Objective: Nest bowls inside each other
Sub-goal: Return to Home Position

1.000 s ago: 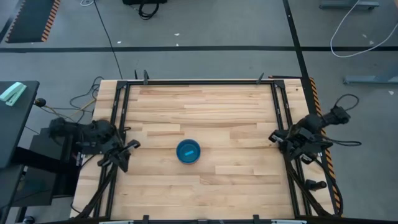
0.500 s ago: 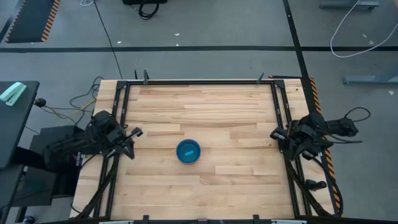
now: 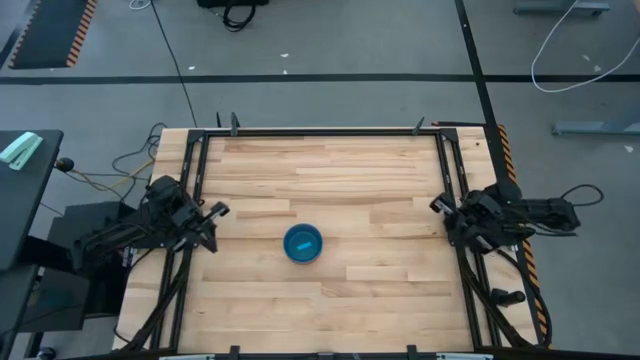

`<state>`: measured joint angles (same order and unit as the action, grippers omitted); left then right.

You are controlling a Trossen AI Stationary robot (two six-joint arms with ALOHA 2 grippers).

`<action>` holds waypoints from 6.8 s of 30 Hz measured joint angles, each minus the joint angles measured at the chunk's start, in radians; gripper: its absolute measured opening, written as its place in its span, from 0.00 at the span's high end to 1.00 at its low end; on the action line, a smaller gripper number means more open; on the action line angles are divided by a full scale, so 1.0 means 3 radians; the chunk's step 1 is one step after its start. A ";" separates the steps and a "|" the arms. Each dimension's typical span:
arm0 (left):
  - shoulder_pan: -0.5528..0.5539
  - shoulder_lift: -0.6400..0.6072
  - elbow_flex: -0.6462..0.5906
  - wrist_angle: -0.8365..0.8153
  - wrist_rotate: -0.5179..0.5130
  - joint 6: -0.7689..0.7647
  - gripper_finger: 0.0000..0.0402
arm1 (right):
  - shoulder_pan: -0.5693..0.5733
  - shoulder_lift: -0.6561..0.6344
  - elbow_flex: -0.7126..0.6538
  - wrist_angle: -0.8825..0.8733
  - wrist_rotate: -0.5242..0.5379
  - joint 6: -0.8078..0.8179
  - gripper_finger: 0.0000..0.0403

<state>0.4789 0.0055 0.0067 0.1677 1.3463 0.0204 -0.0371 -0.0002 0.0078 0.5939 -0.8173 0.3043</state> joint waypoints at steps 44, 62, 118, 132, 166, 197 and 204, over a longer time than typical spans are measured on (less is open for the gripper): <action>0.0289 0.0000 0.0031 -0.0018 -0.1486 -0.1060 0.91 | -0.1353 0.0003 0.0107 -0.1074 0.1965 0.0100 0.88; 0.0289 0.0020 0.0052 -0.0447 -0.2231 -0.0780 0.91 | -0.1353 0.0005 0.0117 -0.1785 0.2786 -0.0240 0.88; 0.0288 0.0683 0.0018 -0.0373 -0.2513 -0.0537 0.94 | -0.1353 0.0345 0.0000 -0.1894 0.2884 -0.0471 0.88; 0.0279 0.0808 0.0004 0.0326 -0.2875 -0.0876 0.92 | -0.1353 0.0345 0.0001 -0.1894 0.2884 -0.0501 0.88; 0.0278 0.0807 0.0020 -0.0304 -0.4601 -0.0911 0.93 | -0.1353 0.0345 0.0003 -0.1894 0.2883 -0.0489 0.88; 0.0278 0.0249 0.0024 -0.0509 -0.4623 -0.0688 0.92 | -0.1352 0.0346 0.0003 -0.1907 0.2803 -0.0402 0.88; 0.0278 0.0034 0.0020 -0.0521 -0.4576 -0.0693 0.94 | -0.1352 0.0346 0.0003 -0.1907 0.2795 -0.0402 0.88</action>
<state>0.5625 0.0156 0.0128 0.0113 -0.0265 -0.1875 -0.4427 0.1036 0.0086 0.0219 0.0212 0.1837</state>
